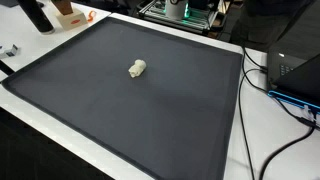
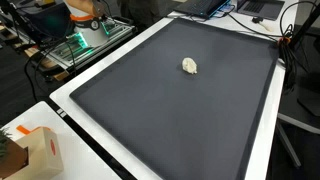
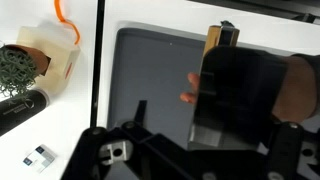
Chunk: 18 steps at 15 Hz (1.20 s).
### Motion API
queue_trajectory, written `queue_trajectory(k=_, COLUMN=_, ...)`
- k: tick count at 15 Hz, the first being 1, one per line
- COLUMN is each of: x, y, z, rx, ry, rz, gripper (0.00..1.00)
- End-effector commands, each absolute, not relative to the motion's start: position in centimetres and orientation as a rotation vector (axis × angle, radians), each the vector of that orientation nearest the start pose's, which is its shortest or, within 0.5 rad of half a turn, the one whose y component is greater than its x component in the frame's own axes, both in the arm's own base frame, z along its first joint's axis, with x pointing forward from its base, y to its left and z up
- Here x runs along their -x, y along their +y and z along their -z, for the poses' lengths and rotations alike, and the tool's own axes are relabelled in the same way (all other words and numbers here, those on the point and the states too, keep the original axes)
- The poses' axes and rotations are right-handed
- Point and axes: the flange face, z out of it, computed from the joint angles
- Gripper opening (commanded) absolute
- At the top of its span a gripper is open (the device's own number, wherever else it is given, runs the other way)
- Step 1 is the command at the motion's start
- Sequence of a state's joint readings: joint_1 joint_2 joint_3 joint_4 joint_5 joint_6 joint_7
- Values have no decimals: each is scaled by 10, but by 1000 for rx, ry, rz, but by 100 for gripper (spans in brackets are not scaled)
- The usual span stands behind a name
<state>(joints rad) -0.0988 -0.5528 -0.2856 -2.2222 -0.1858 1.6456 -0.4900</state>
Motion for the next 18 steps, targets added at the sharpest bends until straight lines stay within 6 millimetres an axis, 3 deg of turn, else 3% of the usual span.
queue_trajectory(k=1, x=-344, y=-181, z=-571, rx=3146, ry=-264, rz=-83, gripper=100)
queue_trajectory(k=5, x=-350, y=-176, z=-568, rx=3144, ry=-263, rz=-82, gripper=100)
queue_trajectory(k=7, x=-388, y=-157, z=-551, rx=3143, ry=-294, rz=-91, gripper=100)
queue_trajectory(k=9, x=-419, y=-140, z=-537, rx=3145, ry=-328, rz=-70, gripper=73)
queue_trajectory(k=12, x=-450, y=-124, z=-522, rx=3146, ry=-375, rz=-49, gripper=49)
queue_trajectory(k=13, x=-459, y=-120, z=-517, rx=3140, ry=-373, rz=-49, gripper=87)
queue_trajectory(k=14, x=-443, y=-121, z=-522, rx=3152, ry=-391, rz=-59, gripper=63)
queue_trajectory(k=15, x=-452, y=-118, z=-516, rx=3148, ry=-394, rz=-63, gripper=63)
queue_trajectory(k=18, x=-461, y=-119, z=-513, rx=3149, ry=-393, rz=-72, gripper=85)
